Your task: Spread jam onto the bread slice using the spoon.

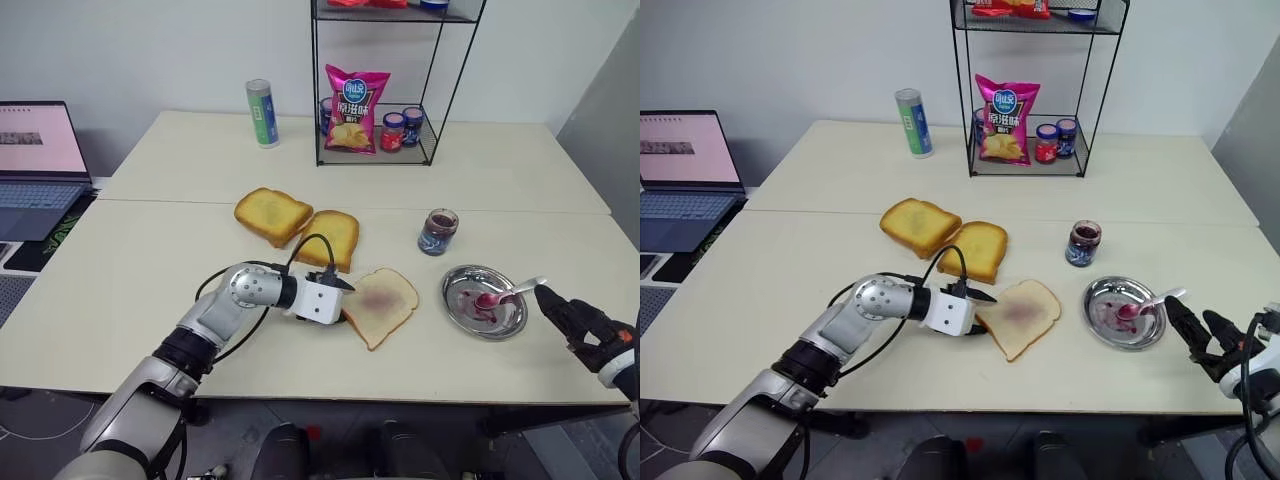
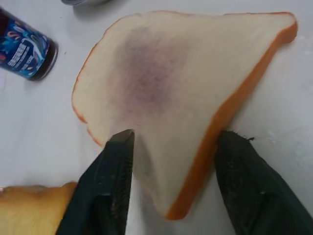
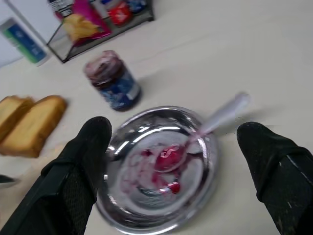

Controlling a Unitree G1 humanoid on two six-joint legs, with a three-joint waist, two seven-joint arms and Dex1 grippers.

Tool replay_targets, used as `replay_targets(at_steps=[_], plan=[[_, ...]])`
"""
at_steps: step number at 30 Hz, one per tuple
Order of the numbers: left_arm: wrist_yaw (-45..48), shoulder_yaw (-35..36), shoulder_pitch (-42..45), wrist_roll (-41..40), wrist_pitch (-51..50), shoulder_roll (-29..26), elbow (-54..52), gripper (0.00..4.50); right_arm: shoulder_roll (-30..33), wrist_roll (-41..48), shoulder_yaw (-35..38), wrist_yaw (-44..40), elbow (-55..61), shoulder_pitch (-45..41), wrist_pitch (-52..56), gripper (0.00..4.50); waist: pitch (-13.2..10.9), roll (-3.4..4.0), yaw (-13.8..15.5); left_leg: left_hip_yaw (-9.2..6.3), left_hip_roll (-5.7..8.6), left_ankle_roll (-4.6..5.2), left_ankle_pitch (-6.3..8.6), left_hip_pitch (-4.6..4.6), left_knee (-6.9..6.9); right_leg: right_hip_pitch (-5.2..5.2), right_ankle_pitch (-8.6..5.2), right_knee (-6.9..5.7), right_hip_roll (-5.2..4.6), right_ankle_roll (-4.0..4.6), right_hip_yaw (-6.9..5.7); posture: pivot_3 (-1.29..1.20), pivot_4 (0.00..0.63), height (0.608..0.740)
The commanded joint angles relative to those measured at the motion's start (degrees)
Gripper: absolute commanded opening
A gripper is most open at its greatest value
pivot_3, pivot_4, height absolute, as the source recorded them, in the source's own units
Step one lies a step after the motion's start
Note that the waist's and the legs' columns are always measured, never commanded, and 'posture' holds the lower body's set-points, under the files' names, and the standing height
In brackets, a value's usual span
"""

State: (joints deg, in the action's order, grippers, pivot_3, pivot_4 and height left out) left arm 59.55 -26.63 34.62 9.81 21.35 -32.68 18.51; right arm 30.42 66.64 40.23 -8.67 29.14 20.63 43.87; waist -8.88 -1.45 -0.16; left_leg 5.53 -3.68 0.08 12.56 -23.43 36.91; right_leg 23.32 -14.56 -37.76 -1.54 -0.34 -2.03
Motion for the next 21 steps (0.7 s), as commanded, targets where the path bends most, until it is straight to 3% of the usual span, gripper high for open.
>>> replay_targets(at_steps=[1,5,8,10,15,21], plan=[[3.2,2.9,-1.4,-3.0,-3.9,-2.9,-3.4,3.61,-1.3,1.6,1.5,0.6,-4.6,-4.0,-2.7,4.50,0.0,0.02,-0.1,-0.02,-0.02,0.00,0.00,0.01,-0.01,0.00,-0.01,-0.01,0.02,0.02,-0.01,0.00,0.150,0.740],[7.0,6.0,-3.0,-10.5,-14.0,-3.7,-10.2,4.32,-2.0,-1.4,0.6,1.5,-11.5,-8.2,-3.7,4.50,0.0,0.12,0.0,-0.04,-0.05,0.00,0.00,0.03,0.01,0.00,-0.03,-0.04,0.08,0.06,-0.02,0.00,0.150,0.740],[5.2,11.9,-4.3,-30.4,-37.9,0.4,-24.6,4.46,-3.1,-0.8,-0.6,0.4,-17.6,-13.0,-4.1,4.50,0.0,0.14,0.0,-0.01,-0.02,-0.01,0.00,-0.05,0.01,0.03,-0.16,-0.01,0.04,0.27,-0.02,0.00,0.150,0.740],[2.7,12.0,-4.1,-35.9,-46.5,3.9,-30.3,4.46,-2.6,-2.3,-1.7,-1.4,-21.0,-14.7,-3.8,4.50,-0.1,0.16,0.3,-0.01,-0.01,-0.01,0.00,-0.22,0.06,0.13,-0.03,0.00,0.00,0.03,-0.04,0.00,0.150,0.740],[-1.8,10.4,-2.1,-38.5,-55.3,8.9,-35.5,4.46,-2.4,-3.3,-2.6,-3.6,-27.6,-18.4,-3.3,4.50,0.0,0.27,0.2,-0.03,0.19,0.01,0.00,-0.35,0.07,0.17,-0.01,0.04,0.12,-0.20,-0.04,0.00,0.150,0.740],[-4.6,8.9,0.6,-35.9,-55.8,12.0,-34.3,4.46,-1.9,-5.3,-2.9,-5.3,-33.6,-22.7,-3.7,4.50,0.0,0.31,0.0,-0.18,0.15,0.01,-0.01,-0.28,0.10,0.17,0.00,-0.07,0.30,-0.19,-0.02,0.00,0.150,0.740]])
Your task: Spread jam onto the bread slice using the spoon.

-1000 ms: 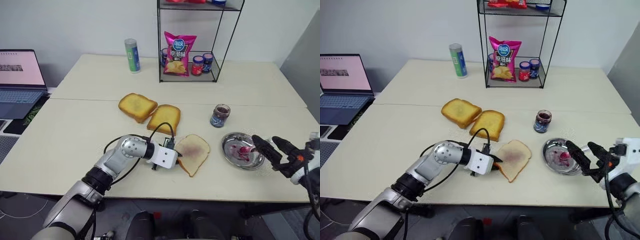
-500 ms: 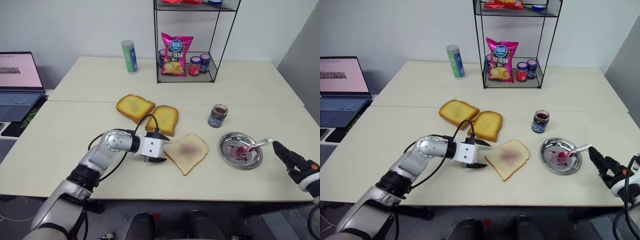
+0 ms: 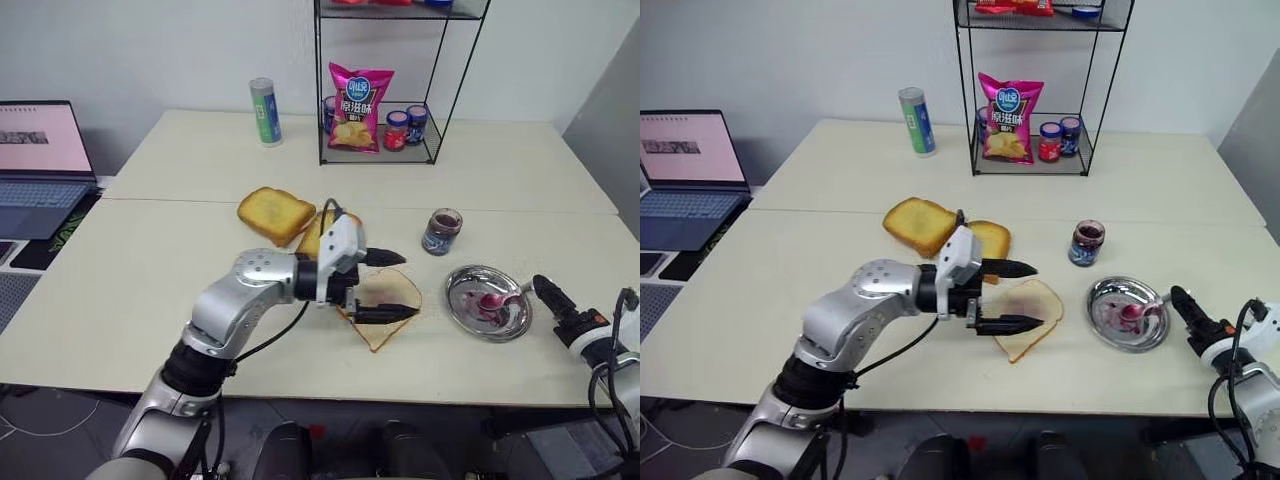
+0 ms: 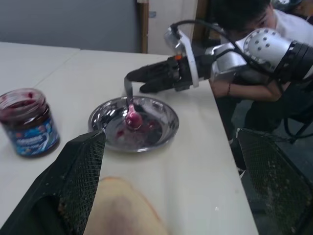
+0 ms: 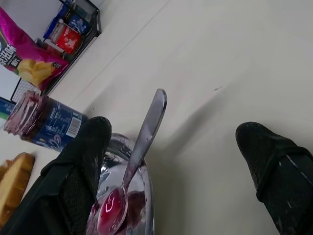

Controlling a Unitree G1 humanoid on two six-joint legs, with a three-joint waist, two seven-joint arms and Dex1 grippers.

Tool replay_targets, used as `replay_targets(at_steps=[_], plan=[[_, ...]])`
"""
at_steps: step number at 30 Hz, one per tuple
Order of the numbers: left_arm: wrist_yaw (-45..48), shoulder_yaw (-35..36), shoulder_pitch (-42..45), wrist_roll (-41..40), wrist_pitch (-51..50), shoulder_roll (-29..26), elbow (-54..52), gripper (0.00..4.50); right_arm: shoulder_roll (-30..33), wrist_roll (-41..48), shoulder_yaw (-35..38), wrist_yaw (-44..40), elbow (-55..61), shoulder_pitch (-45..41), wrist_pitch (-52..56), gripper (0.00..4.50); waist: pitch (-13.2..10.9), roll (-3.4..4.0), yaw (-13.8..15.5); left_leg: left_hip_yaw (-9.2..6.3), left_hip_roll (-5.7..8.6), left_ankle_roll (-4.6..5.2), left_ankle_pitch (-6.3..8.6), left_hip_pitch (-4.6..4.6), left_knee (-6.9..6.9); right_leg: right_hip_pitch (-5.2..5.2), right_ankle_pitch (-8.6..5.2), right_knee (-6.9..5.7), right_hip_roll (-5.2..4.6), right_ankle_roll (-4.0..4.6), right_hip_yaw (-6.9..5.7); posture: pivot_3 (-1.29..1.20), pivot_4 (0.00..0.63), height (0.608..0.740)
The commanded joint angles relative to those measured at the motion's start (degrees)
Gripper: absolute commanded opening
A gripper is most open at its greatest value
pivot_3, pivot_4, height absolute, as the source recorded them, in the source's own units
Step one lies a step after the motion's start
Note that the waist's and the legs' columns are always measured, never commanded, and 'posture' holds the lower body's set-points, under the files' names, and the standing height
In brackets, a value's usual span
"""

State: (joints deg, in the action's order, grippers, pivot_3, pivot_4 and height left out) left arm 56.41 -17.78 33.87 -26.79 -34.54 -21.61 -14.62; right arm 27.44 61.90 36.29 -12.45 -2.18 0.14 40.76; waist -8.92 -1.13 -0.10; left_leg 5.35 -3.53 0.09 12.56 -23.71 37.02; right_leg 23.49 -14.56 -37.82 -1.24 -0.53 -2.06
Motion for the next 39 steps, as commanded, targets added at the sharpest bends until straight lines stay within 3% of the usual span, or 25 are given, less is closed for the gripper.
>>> replay_targets(at_steps=[1,14,17,24,35,39], plan=[[-1.6,-0.2,1.4,0.9,0.2,1.2,-0.9,4.46,1.1,-0.5,1.2,-1.9,-3.5,-3.2,-0.5,4.50,0.0,0.00,-0.1,0.00,-0.01,0.00,0.00,0.02,0.00,-0.02,0.00,0.00,0.03,0.00,0.02,0.00,0.150,0.740],[-1.0,-0.4,1.6,2.6,1.2,0.6,-0.1,4.46,0.8,-3.2,-1.3,-6.2,-12.4,-11.9,0.8,4.50,0.0,-0.01,-0.2,-0.01,-0.02,0.00,0.00,0.02,0.02,-0.02,0.01,0.02,0.07,0.03,0.07,0.00,0.150,0.740],[-1.0,-0.4,1.4,3.4,1.9,0.1,0.3,4.50,1.2,-3.7,-0.9,-6.9,-13.0,-12.0,0.5,4.03,0.0,0.00,-0.2,0.00,-0.03,0.00,0.00,0.00,-0.01,-0.01,0.01,0.05,0.07,0.02,0.10,0.00,0.150,0.740],[-0.6,-0.3,1.1,3.4,1.8,-0.2,-0.3,4.50,-0.4,-2.6,1.0,-5.9,-8.8,-9.2,1.3,2.30,0.0,0.01,-0.1,-0.02,-0.04,0.00,0.00,-0.04,-0.03,0.01,0.00,0.06,0.07,0.03,0.06,0.00,0.150,0.740],[0.4,-1.5,3.3,5.8,5.0,0.7,3.0,4.50,-2.9,0.0,4.3,-2.6,-1.7,-5.4,1.3,0.06,0.0,0.02,0.1,-0.02,-0.03,0.00,0.01,-0.09,-0.03,0.01,0.00,0.11,0.04,0.02,0.02,0.00,0.150,0.740],[0.6,-2.0,3.3,6.1,6.4,2.2,4.7,4.50,-4.1,2.5,4.5,-0.6,4.4,-3.1,2.0,0.03,0.0,0.02,0.2,-0.03,-0.03,0.00,0.00,-0.09,-0.02,0.00,0.00,0.11,0.03,0.02,0.00,0.00,0.150,0.740]])
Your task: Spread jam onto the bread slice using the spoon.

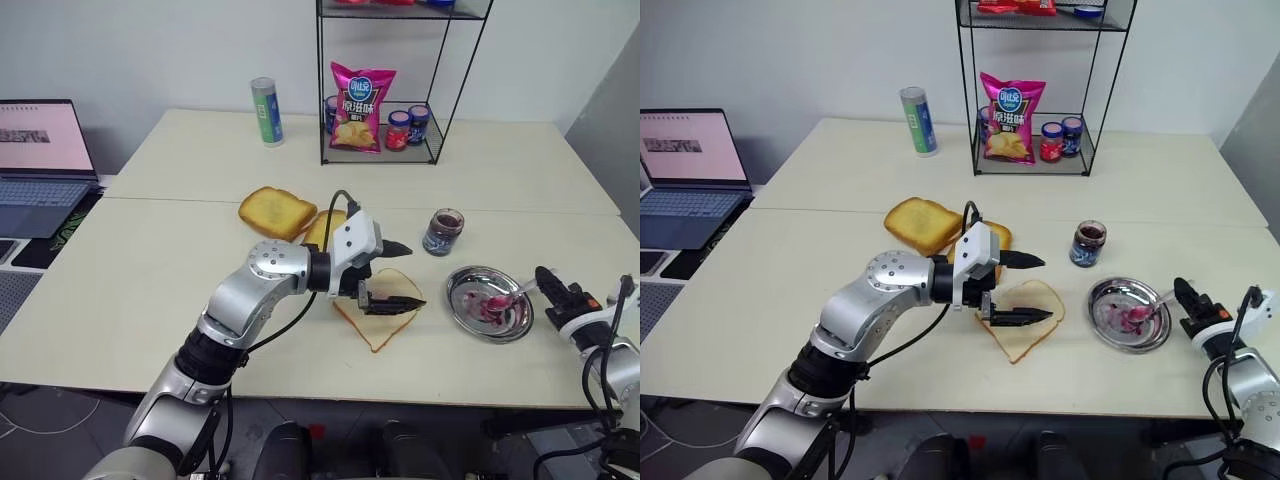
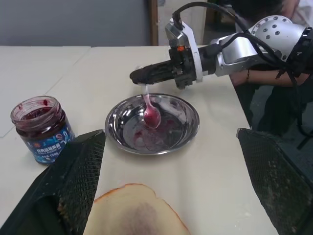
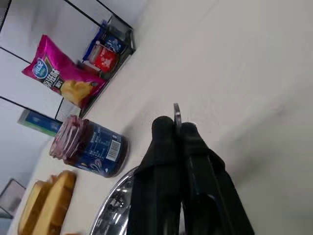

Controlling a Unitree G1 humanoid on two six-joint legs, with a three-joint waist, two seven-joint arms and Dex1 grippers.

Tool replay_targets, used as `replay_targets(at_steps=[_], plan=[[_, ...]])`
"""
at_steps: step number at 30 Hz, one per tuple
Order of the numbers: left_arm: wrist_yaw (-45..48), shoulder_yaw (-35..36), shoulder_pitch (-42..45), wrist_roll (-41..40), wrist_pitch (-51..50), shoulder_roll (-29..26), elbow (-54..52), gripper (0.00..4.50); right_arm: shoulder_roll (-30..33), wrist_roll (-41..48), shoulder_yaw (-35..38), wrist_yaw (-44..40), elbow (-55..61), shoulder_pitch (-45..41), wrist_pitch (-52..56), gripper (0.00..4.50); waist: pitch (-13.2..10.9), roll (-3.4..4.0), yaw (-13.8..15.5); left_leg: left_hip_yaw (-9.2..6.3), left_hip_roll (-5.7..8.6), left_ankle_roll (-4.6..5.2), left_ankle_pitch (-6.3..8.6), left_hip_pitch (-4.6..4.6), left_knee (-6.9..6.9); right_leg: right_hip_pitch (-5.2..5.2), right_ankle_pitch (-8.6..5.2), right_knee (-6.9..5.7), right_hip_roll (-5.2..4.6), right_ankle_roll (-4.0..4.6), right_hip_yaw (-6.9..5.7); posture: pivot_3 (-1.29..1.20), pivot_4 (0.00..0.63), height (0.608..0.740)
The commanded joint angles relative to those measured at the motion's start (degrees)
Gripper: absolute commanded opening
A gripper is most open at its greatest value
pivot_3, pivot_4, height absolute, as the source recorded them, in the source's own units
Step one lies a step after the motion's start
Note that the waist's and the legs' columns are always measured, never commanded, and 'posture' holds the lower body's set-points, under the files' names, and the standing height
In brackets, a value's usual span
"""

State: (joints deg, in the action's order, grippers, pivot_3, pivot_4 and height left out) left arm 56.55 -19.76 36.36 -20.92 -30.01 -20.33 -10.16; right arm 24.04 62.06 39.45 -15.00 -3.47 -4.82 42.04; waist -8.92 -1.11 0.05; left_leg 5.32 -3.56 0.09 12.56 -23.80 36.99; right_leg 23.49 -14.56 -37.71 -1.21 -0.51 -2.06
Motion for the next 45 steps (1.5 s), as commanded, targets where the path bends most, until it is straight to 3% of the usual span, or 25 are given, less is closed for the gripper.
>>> replay_targets(at_steps=[1,8,12,16,20,24,32,45], plan=[[0.6,0.3,0.8,0.1,1.9,0.8,0.3,4.50,-0.7,3.3,1.4,2.6,7.5,1.9,1.1,0.03,0.0,0.00,0.0,0.00,0.00,0.00,0.00,0.00,-0.01,0.00,0.00,0.00,0.00,0.00,0.00,0.00,0.150,0.740],[-0.8,3.8,1.5,-0.1,2.2,0.7,3.2,4.50,3.4,7.5,0.1,6.6,18.5,-2.7,2.3,0.03,-0.1,0.12,-0.4,0.03,-0.01,0.00,0.00,0.01,-0.02,0.08,0.00,-0.07,0.02,0.00,0.07,0.00,0.150,0.740],[-3.5,6.7,2.2,0.6,3.7,1.4,6.0,4.50,6.3,2.1,-5.8,11.5,20.8,-14.6,0.6,0.03,-0.1,0.14,-0.6,0.04,0.00,0.01,0.00,0.03,0.02,0.11,0.01,-0.12,0.04,0.00,0.10,0.00,0.150,0.740],[-8.4,8.3,2.6,1.8,5.0,4.2,8.2,4.50,8.1,-13.9,-17.6,9.8,15.4,-25.1,-5.8,0.03,-0.1,0.13,-0.4,-0.01,0.01,0.01,0.00,-0.08,-0.02,0.17,0.01,-0.06,0.05,0.00,0.05,0.00,0.150,0.740],[-10.0,8.4,1.8,1.9,5.5,5.6,7.8,4.50,6.5,-23.6,-23.0,6.7,9.5,-26.4,-12.9,0.03,-0.1,0.09,0.3,-0.02,0.00,0.01,0.00,-0.28,-0.06,0.23,-0.05,0.04,0.04,-0.08,-0.07,0.00,0.150,0.740],[-11.1,8.8,1.7,2.2,5.9,5.9,7.5,4.50,4.7,-28.9,-25.8,4.1,4.6,-28.1,-17.2,0.03,-0.1,0.10,0.3,0.15,0.04,-0.02,-0.01,-0.78,0.02,0.71,0.09,0.02,-0.05,0.09,0.05,0.00,0.150,0.740],[-11.5,9.4,1.6,2.0,5.0,4.5,5.6,4.50,3.0,-37.1,-28.6,0.9,0.5,-26.7,-22.9,0.03,-0.1,0.10,0.1,0.11,0.01,-0.03,-0.02,-0.73,0.02,0.71,0.05,-0.10,-0.05,0.02,-0.04,0.00,0.150,0.740],[-11.5,9.7,1.5,2.7,5.1,3.3,5.7,4.50,-1.2,-40.2,-29.0,-1.2,-0.4,-27.4,-23.1,0.03,-0.1,0.10,-0.1,0.13,-0.01,-0.16,-0.10,-0.61,0.04,0.69,0.05,-0.28,-0.05,0.03,-0.01,0.00,0.150,0.740]])
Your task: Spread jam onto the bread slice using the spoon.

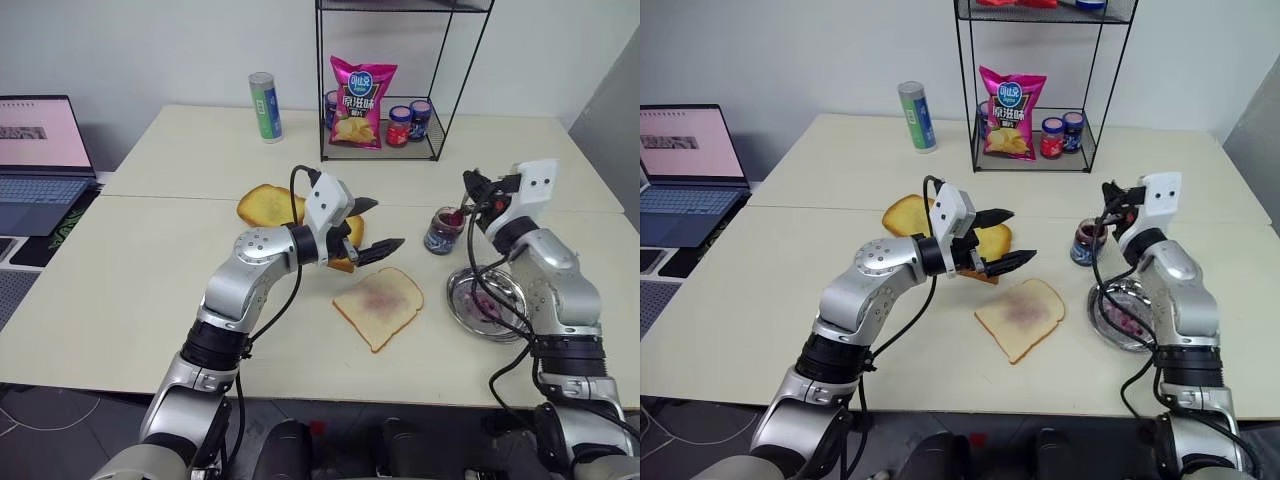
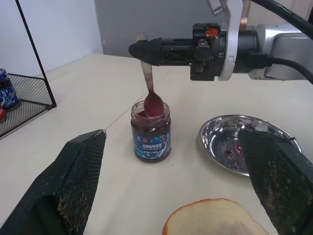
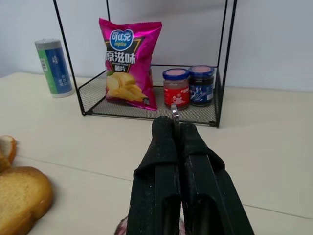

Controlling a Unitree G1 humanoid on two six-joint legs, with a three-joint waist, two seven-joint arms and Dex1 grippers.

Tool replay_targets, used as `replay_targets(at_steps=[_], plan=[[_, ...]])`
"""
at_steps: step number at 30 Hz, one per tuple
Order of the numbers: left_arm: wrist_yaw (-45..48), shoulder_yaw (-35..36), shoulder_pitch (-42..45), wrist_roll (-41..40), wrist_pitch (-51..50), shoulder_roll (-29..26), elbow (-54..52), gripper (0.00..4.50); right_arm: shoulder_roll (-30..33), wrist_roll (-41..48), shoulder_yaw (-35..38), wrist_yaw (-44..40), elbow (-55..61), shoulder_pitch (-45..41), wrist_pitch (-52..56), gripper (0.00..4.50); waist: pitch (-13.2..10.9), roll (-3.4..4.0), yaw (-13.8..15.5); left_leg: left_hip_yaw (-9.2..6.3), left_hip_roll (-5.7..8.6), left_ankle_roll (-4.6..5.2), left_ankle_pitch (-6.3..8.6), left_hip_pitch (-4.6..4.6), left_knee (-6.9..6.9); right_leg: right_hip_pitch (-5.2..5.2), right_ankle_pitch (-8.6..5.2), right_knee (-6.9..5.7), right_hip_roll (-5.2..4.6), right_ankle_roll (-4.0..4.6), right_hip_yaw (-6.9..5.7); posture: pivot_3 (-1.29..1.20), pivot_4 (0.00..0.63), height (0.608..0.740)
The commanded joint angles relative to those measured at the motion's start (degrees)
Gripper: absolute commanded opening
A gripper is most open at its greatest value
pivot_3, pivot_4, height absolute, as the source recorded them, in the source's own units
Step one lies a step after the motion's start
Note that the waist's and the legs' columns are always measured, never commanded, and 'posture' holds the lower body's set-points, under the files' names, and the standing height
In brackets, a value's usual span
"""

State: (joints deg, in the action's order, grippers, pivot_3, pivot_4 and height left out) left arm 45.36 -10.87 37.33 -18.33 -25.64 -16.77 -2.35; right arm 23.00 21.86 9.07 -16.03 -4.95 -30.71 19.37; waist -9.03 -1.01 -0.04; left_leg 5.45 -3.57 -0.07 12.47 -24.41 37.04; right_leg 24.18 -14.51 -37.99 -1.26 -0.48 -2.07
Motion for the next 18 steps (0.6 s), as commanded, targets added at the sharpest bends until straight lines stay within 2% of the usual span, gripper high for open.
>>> replay_targets(at_steps=[1,11,18], plan=[[-0.3,0.8,0.6,0.1,0.7,-0.3,-2.2,4.50,-0.5,0.4,1.6,-0.2,1.0,-1.5,0.1,0.03,0.0,0.00,0.0,0.01,0.00,0.00,0.00,0.00,0.00,0.00,0.00,0.00,0.00,0.00,0.01,0.00,0.150,0.740],[-0.1,1.4,1.5,0.8,1.9,-0.9,-0.6,4.50,-6.1,11.0,12.2,6.7,1.0,-4.4,8.2,0.03,0.0,0.01,0.0,0.01,-0.02,-0.05,-0.03,0.03,0.00,0.00,0.05,-0.06,0.00,0.09,0.01,0.00,0.150,0.740],[0.2,1.6,2.0,0.9,2.5,-1.3,0.4,4.50,-7.2,14.0,15.3,9.2,1.6,-4.8,10.5,0.03,0.0,0.01,-0.1,0.02,-0.02,-0.04,-0.03,0.03,-0.02,0.00,0.05,-0.05,0.00,0.09,0.02,0.00,0.150,0.740]])
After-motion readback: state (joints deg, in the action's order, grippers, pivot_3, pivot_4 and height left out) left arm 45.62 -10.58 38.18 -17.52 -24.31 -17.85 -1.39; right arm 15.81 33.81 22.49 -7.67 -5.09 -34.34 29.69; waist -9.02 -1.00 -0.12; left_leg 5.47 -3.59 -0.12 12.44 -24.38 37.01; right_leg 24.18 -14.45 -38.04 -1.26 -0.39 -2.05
